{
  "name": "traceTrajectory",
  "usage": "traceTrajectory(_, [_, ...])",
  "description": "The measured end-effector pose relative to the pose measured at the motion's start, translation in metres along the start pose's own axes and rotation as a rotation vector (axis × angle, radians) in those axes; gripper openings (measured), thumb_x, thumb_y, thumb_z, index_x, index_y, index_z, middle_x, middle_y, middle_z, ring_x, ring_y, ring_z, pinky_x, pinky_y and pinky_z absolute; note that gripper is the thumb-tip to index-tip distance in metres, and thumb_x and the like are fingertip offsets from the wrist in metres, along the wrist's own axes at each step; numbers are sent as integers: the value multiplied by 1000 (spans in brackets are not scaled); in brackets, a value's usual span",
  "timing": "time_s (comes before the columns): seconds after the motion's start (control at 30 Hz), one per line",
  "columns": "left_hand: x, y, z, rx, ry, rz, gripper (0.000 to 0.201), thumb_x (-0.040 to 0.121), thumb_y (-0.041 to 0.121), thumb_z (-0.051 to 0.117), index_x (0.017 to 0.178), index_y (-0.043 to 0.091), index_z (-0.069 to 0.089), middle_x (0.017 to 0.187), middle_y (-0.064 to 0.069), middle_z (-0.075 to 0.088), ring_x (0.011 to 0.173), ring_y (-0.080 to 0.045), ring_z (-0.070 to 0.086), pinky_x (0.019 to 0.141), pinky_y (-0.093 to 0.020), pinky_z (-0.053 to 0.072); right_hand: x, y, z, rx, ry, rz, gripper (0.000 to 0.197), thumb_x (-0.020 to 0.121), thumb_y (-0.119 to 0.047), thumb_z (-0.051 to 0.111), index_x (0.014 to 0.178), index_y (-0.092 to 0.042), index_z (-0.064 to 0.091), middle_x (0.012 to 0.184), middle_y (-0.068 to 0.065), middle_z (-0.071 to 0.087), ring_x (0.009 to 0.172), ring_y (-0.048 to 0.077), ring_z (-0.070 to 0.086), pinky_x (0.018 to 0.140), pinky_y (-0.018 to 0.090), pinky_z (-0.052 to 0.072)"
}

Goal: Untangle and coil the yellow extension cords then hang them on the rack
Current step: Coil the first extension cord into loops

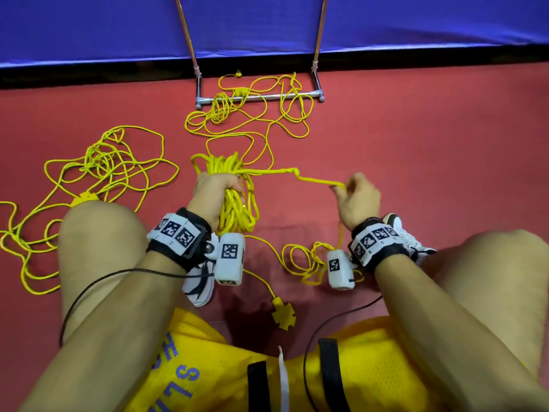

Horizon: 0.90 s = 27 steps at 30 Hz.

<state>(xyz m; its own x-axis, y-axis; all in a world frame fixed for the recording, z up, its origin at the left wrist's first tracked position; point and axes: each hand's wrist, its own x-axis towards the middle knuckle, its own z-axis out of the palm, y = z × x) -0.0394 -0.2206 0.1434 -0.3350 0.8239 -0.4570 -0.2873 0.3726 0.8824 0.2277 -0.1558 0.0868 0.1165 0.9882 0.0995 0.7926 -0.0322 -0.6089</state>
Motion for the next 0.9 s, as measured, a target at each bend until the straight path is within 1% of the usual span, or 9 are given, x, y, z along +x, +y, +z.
traceTrajectory(0.1, [-7,-6,7,25,-75,-18,28,39,15,67,66,9,64,54,-17,51,48,-29,51,55,-31,45,-1,-7,1,166,84,-105,17,85,-20,74,89,-6,67,89,16,65,85,30,59,77,35,37])
traceTrajectory(0.2, [-10,-5,12,0,-87,-18,22,46,11,63,68,8,63,52,-15,50,46,-27,49,53,-30,45,-24,-20,17,61,-497,-248,15,93,-20,66,84,-9,66,74,5,60,75,20,52,68,30,36])
traceTrajectory(0.3, [-3,0,6,-50,-16,-50,34,34,14,67,67,7,61,56,-14,49,46,-27,50,52,-30,45,-44,-20,24,-164,-971,-89,16,95,-14,54,89,-3,64,81,7,55,82,23,53,63,29,37])
traceTrajectory(0.37, [2,-1,1,-43,17,-60,38,30,19,69,66,7,61,61,-15,50,47,-28,50,55,-32,46,-41,-10,17,-193,-924,71,16,97,-20,50,95,-10,62,91,14,62,90,28,58,72,31,44])
traceTrajectory(0.53, [-2,-4,3,-9,0,-34,36,30,19,68,64,8,64,55,-16,50,44,-27,50,57,-33,46,-10,8,0,12,9,58,24,97,-28,53,100,-6,63,114,23,55,107,40,53,88,40,41])
traceTrajectory(0.6, [-5,-5,7,-10,-43,-33,32,32,16,67,63,9,63,52,-14,49,44,-27,50,55,-31,46,-7,2,3,95,118,14,21,96,-22,56,99,-4,67,114,22,54,107,39,53,89,38,41])
traceTrajectory(0.77, [-6,-4,10,-23,-72,-42,33,36,12,65,69,9,61,52,-14,49,50,-28,51,57,-32,46,-25,-6,23,-234,-823,-94,23,96,-21,56,89,-2,67,88,17,66,86,32,61,73,36,43])
traceTrajectory(0.83, [-2,-3,7,-3,-36,-42,39,32,14,66,70,6,60,52,-16,50,51,-29,51,58,-34,46,-33,2,29,-317,-903,-54,24,94,-22,54,99,-4,69,101,19,71,97,35,65,80,38,50])
traceTrajectory(0.9, [-1,-4,6,37,-30,-32,40,33,15,68,71,6,61,54,-15,53,50,-29,53,61,-36,47,-30,6,23,-349,-708,1,23,97,-23,49,107,-7,63,111,22,67,104,39,62,80,39,46])
